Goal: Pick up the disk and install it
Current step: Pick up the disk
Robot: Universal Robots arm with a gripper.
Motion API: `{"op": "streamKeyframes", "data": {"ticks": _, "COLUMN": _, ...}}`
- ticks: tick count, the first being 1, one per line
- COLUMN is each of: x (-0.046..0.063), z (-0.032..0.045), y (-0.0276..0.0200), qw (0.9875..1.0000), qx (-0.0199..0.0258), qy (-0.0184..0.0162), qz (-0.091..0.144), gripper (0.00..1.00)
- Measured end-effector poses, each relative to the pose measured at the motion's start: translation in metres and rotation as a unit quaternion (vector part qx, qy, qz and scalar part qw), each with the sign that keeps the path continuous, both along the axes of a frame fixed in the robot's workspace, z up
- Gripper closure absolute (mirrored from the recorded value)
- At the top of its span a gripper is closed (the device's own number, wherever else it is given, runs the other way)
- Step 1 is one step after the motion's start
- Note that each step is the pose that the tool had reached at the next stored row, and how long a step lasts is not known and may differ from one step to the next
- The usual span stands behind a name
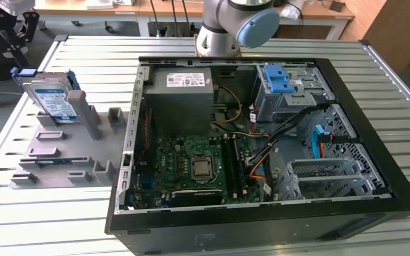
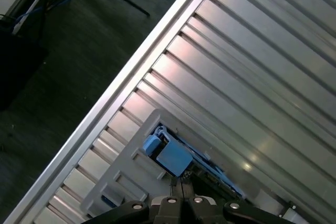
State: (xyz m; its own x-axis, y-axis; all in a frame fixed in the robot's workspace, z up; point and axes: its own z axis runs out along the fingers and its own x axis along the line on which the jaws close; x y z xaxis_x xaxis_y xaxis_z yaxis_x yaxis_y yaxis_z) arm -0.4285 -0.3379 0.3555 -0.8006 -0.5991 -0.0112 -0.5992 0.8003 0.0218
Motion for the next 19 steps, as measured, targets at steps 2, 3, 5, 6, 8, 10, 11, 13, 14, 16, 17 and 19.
{"op": "streamKeyframes", "data": {"ticks": 2, "x": 0.0000, "z": 0.0000, "y": 0.0000, "qw": 1.0000, "qx": 0.0000, "qy": -0.0001, "qz": 0.007, "gripper": 0.89}}
{"op": "streamKeyframes", "data": {"ticks": 3, "x": 0.0000, "z": 0.0000, "y": 0.0000, "qw": 0.9999, "qx": 0.0000, "qy": -0.0001, "qz": 0.011, "gripper": 0.89}}
{"op": "streamKeyframes", "data": {"ticks": 5, "x": 0.0000, "z": 0.0000, "y": 0.0000, "qw": 0.9998, "qx": 0.0000, "qy": -0.0001, "qz": 0.018, "gripper": 0.89}}
{"op": "streamKeyframes", "data": {"ticks": 6, "x": 0.0000, "z": 0.0000, "y": 0.0000, "qw": 0.9998, "qx": 0.0000, "qy": -0.0002, "qz": 0.022, "gripper": 0.89}}
{"op": "streamKeyframes", "data": {"ticks": 8, "x": 0.0000, "z": 0.0000, "y": 0.0000, "qw": 0.9995, "qx": 0.0000, "qy": -0.0005, "qz": 0.030, "gripper": 0.89}}
{"op": "streamKeyframes", "data": {"ticks": 10, "x": 0.0000, "z": 0.0000, "y": 0.0000, "qw": 0.9991, "qx": 0.0000, "qy": -0.0008, "qz": 0.042, "gripper": 0.89}}
{"op": "streamKeyframes", "data": {"ticks": 11, "x": 0.0000, "z": 0.0000, "y": 0.0000, "qw": 0.9988, "qx": 0.0000, "qy": -0.0008, "qz": 0.049, "gripper": 0.89}}
{"op": "streamKeyframes", "data": {"ticks": 13, "x": 0.0000, "z": 0.0000, "y": 0.0000, "qw": 0.9980, "qx": 0.0000, "qy": -0.0009, "qz": 0.064, "gripper": 0.89}}
{"op": "streamKeyframes", "data": {"ticks": 14, "x": 0.0000, "z": 0.0000, "y": 0.0000, "qw": 0.9975, "qx": 0.0000, "qy": -0.0009, "qz": 0.071, "gripper": 0.89}}
{"op": "streamKeyframes", "data": {"ticks": 16, "x": 0.0000, "z": 0.0000, "y": 0.0000, "qw": 0.9969, "qx": 0.0000, "qy": -0.0010, "qz": 0.079, "gripper": 0.89}}
{"op": "streamKeyframes", "data": {"ticks": 17, "x": 0.0000, "z": 0.0000, "y": 0.0000, "qw": 0.9969, "qx": 0.0000, "qy": -0.0009, "qz": 0.079, "gripper": 0.89}}
{"op": "streamKeyframes", "data": {"ticks": 19, "x": 0.0000, "z": 0.0000, "y": 0.0000, "qw": 0.9969, "qx": 0.0000, "qy": -0.0009, "qz": 0.079, "gripper": 0.89}}
